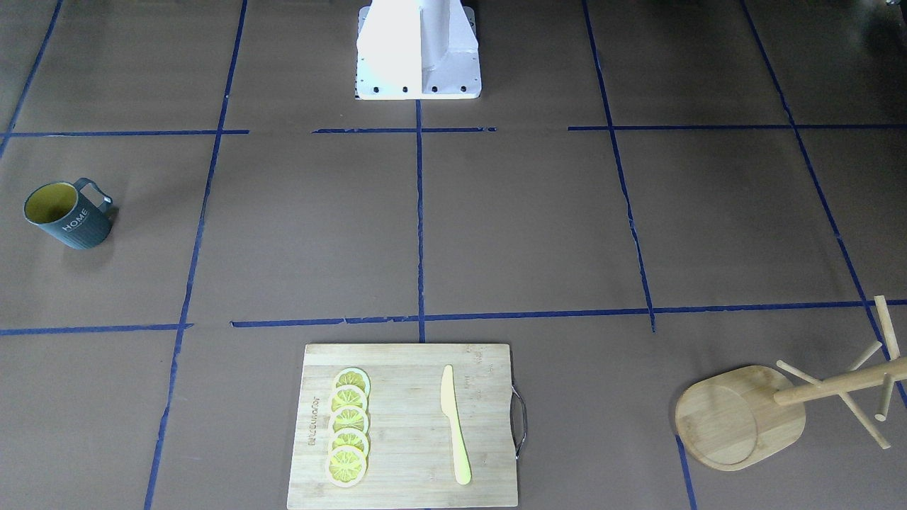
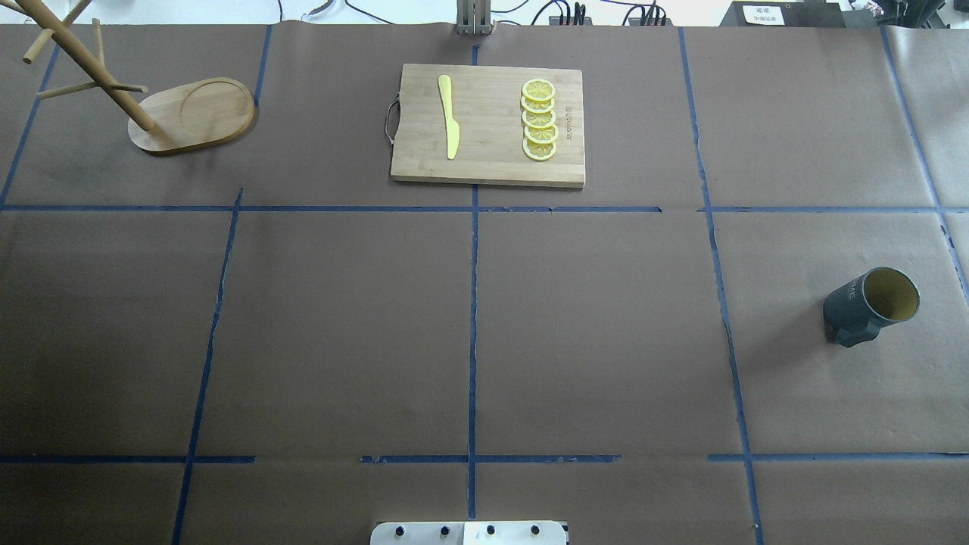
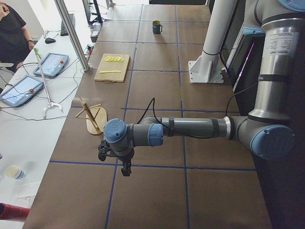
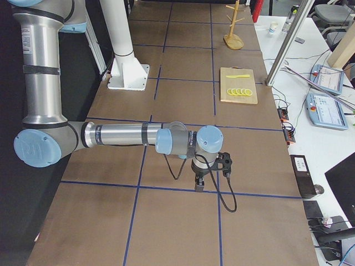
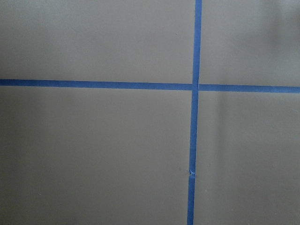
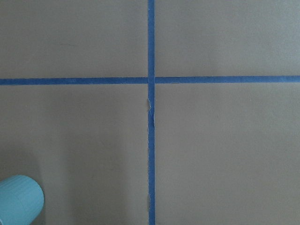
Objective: Hang cup on storage rack
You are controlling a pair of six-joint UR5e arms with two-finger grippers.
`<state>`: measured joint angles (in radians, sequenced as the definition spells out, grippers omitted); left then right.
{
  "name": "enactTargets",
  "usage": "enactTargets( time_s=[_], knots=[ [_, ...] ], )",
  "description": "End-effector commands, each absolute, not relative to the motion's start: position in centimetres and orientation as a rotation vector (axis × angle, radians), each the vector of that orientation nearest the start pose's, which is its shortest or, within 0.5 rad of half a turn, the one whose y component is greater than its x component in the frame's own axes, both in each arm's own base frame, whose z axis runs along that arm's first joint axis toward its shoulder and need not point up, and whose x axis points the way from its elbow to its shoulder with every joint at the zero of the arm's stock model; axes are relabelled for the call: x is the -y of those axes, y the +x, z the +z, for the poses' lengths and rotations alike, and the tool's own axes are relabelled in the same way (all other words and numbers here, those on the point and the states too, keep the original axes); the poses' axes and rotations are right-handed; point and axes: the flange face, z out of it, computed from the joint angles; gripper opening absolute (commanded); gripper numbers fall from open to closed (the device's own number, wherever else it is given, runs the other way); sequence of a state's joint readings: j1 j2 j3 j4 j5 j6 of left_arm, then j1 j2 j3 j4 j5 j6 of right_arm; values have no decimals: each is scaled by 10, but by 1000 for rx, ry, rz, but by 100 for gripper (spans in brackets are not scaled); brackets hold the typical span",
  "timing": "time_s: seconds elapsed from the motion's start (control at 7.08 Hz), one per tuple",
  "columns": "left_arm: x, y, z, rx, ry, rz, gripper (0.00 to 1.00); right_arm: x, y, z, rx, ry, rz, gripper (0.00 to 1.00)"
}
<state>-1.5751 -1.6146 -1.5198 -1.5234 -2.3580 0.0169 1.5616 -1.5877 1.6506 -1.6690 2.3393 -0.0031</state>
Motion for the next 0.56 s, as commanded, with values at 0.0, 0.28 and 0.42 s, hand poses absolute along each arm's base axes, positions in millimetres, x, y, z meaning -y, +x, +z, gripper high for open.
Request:
enactTargets(
  time_s=[0.0, 0.28, 0.42],
  knots=[
    [507, -64, 664, -787, -42, -7, 100, 482, 60, 636, 768, -34, 2, 100],
    [511, -65, 655, -787, -5, 8, 100, 484, 60, 630, 768, -22, -3, 100],
    [514, -64, 655, -788, 33, 26, 100, 483, 60, 630, 768, -22, -1, 100]
  ],
)
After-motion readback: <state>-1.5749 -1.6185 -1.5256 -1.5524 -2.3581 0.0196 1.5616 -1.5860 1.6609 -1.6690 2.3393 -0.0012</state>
